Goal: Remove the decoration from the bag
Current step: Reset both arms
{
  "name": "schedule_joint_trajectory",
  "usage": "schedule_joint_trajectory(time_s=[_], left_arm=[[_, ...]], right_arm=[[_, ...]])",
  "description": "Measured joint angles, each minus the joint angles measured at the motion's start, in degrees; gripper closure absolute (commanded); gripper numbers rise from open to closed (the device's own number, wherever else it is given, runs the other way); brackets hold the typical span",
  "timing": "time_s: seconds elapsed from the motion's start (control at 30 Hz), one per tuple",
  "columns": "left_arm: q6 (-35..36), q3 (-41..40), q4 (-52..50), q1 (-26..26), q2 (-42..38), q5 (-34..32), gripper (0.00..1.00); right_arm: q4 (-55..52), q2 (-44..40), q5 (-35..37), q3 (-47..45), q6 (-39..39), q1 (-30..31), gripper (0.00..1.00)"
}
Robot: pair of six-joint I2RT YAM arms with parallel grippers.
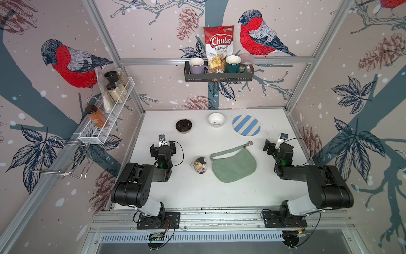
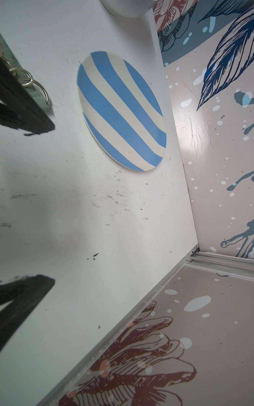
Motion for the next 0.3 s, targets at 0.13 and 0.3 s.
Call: schedule_joint_trajectory(time_s=[0.13,0.3], left_arm=[[0.0,0.0,-0.63,0.0,0.0,0.0,0.03],[0.0,0.0,-0.87,0.0,0.0,0.0,0.03]], right_arm=[[0.0,0.02,0.22,0.04,0.0,0.11,0.0],[-0.02,0.07,0.2,0.11,0.0,-0.15,0.0]])
